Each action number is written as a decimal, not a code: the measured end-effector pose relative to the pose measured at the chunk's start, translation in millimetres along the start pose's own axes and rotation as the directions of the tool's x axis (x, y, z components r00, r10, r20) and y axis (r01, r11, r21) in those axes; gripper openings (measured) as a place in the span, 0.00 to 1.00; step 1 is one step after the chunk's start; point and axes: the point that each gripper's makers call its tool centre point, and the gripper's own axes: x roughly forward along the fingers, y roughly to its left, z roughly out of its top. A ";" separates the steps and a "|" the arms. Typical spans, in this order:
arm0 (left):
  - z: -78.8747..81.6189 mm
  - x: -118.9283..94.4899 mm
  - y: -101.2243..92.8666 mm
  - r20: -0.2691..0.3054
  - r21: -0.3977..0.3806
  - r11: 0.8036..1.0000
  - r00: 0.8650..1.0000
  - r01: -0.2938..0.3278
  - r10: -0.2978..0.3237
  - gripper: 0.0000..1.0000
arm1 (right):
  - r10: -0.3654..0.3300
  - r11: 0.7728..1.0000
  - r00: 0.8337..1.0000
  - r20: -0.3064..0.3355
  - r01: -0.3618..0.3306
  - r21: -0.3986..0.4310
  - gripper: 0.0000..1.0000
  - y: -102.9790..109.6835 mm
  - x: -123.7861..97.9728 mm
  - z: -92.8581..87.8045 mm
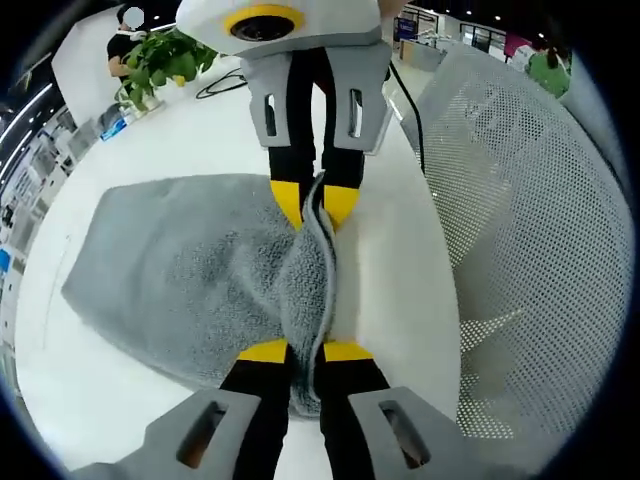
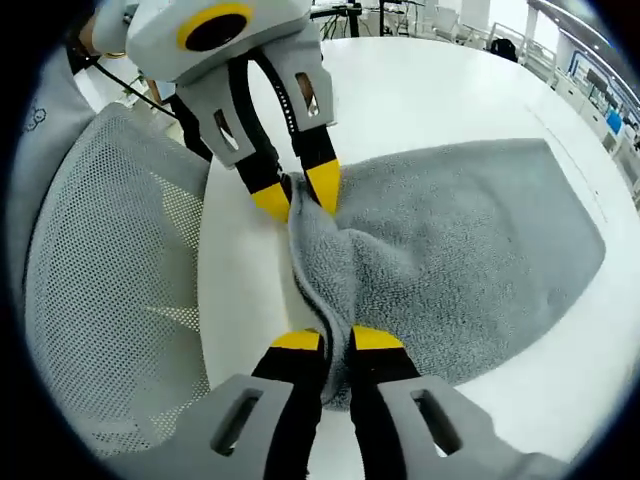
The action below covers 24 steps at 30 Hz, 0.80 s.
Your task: Fold the towel on the table until its edges align and the towel forms a compact rectangular stack.
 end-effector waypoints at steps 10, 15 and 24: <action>0.4 0.6 -0.2 0.006 -0.007 1.000 1.000 -0.003 0.003 0.09 | 0.000 0.999 0.999 0.053 0.002 -0.045 0.07 1.4 0.5 -0.5; 0.6 0.7 -0.1 0.009 -0.007 1.000 1.000 0.000 0.000 0.09 | 0.006 1.000 0.999 0.045 -0.005 -0.017 0.07 1.5 1.4 0.3; 0.4 0.0 -0.4 0.008 -0.021 1.000 1.000 -0.010 0.010 0.09 | -0.029 1.000 1.000 0.009 0.029 -0.006 0.07 1.9 0.5 0.2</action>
